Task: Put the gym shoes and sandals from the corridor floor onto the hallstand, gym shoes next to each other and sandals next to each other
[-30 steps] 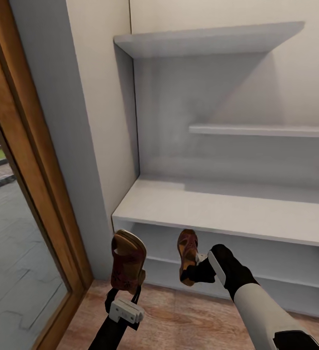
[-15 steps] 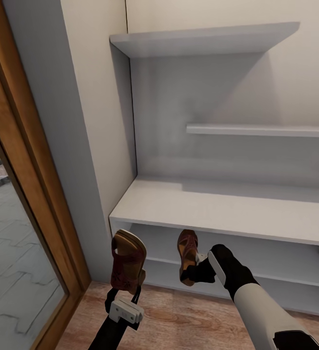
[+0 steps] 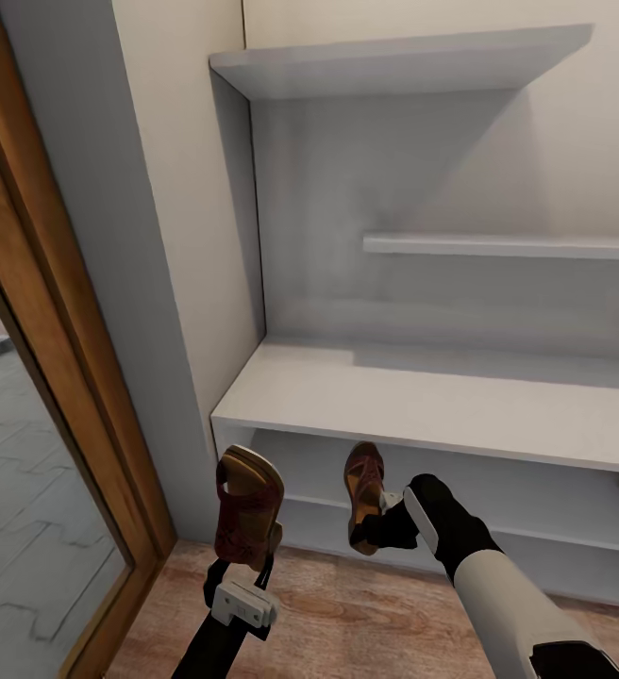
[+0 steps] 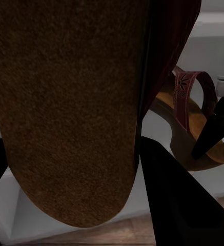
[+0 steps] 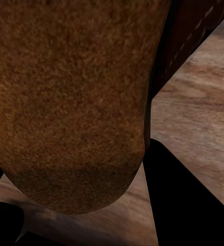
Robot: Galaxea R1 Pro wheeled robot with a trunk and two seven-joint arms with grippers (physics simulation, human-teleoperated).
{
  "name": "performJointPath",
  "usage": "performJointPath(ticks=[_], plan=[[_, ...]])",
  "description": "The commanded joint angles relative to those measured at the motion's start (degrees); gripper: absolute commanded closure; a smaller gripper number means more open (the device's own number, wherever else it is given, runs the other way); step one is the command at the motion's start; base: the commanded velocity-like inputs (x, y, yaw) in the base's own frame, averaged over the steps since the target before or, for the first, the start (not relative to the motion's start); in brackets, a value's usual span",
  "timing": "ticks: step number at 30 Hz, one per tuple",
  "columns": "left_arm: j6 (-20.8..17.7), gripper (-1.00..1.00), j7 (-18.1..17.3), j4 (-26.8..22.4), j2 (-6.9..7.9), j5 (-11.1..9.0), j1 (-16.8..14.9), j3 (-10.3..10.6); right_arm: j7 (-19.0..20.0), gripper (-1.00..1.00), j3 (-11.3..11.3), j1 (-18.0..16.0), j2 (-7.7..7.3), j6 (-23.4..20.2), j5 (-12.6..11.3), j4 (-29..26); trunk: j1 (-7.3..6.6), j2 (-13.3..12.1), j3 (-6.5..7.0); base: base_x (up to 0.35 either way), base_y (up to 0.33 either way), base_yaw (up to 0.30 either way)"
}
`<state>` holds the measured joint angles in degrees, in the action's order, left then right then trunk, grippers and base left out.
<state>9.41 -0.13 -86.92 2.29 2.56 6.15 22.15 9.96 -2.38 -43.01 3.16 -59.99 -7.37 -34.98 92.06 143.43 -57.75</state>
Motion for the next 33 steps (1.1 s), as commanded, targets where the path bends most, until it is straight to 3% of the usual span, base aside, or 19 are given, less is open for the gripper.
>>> performJointPath(ticks=[1, 7, 26, 33], plan=[[0.00, 1.00, 0.05, -0.01, 0.00, 0.19, 0.00, 0.00, -0.03, 1.00, 0.00, 0.00, 0.00, -0.01, -0.11, 0.00, 0.02, 0.02, -0.23, 0.000, 0.000, 0.000], [0.00, 1.00, 0.05, -0.01, 0.00, 0.18, 0.00, 0.00, -0.03, 1.00, 0.00, 0.00, 0.00, -0.01, -0.11, 0.00, 0.10, 0.06, -0.89, 0.000, 0.000, 0.000], [0.00, 1.00, 0.00, 0.00, 0.00, 0.23, 0.00, 0.00, -0.03, 1.00, 0.00, 0.00, 0.00, -0.01, -0.04, 0.08, 0.10, 0.06, -0.89, 0.001, 0.000, 0.000], [0.00, 1.00, -0.01, 0.00, 0.00, 0.24, 0.00, 0.00, -0.03, 1.00, 0.00, 0.01, 0.00, -0.01, -0.03, 0.08, 0.10, 0.06, -0.89, 0.192, 0.000, 0.000]])
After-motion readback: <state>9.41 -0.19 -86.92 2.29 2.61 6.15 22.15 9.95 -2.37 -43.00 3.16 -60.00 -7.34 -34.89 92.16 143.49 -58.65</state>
